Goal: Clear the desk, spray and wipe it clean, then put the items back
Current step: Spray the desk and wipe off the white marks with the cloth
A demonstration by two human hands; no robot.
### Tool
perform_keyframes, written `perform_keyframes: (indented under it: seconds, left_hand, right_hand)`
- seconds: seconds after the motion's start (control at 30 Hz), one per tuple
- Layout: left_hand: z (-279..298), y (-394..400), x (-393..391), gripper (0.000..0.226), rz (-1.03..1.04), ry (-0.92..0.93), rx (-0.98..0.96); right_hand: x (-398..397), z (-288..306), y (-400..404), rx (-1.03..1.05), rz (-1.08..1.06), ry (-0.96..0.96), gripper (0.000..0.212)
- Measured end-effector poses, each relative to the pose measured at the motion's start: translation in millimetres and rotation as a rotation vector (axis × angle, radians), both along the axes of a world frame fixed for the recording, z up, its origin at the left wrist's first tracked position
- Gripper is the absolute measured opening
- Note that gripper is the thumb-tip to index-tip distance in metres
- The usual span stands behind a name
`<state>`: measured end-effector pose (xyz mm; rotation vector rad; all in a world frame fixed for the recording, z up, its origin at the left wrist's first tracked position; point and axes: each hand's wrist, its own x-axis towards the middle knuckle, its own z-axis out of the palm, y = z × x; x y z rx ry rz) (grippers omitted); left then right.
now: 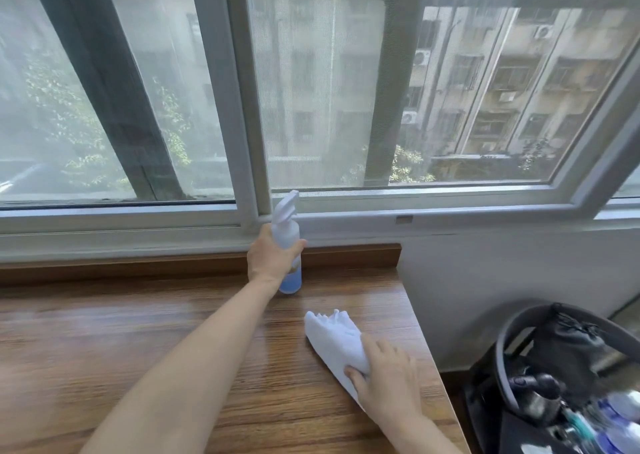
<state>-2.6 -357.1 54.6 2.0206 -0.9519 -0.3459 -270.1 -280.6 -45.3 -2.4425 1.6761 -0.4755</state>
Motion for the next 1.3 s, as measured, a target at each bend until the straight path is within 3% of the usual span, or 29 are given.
perform_keyframes:
  seconds: [0.2,0.37,0.47,0.53,0.6,0.7,0.77,0.83,0.97,1.1,1.23,1.3]
  left_hand:
    - [-6,7,11,0.064,-0.092,0.119,-0.082]
    - [-12,11,16,0.061,-0.127,0.082,-0.043]
    - [-17,26,-2,0.076,-0.011,0.110,0.025]
    - [-32,53,-32,0.067,0.032,-0.082,0.024]
    - [-55,86,-61,0.047,-0.255,-0.397,-0.121]
    - [-78,116,-82,0.068,-0.852,-0.692,-0.187]
    - [-84,121,-91,0.072,-0.964,-0.728,-0.126]
    - [-86,123,-95,0.068,-0.905,-0.694,-0.088]
    - [-95,132,-85,0.028,-0.873,-0.740,-0.264]
    - [-101,157,-79,0.013,-0.846,-0.715,-0.322]
    - [-99,177,-76,0.008,-0.901,-0.680,-0.313]
    - [-97,182,-79,0.019,-0.877,-0.587,-0.285]
  right_hand:
    - [-15,12,25,-0.055,-0.160,-0.205,0.060]
    - [-22,30,34,0.175,-0.344,-0.271,0.062]
    - [-21,40,34,0.310,-0.389,-0.383,0.060]
    - [-21,42,34,0.373,-0.425,-0.498,0.057]
    - [-21,42,36,0.405,-0.425,-0.576,0.050]
    - [-24,40,40,0.385,-0.383,-0.625,0.038]
    - [-28,37,42,0.376,-0.325,-0.615,0.032]
    - [-30,35,43,0.371,-0.254,-0.562,0.030]
    - [-25,27,46,0.241,-0.130,-0.247,0.044]
    - [-19,14,54,-0.023,0.064,-0.109,0.031]
    - [-22,11,59,-0.046,0.160,-0.148,0.030]
    - [-25,20,53,-0.028,0.171,-0.195,0.025]
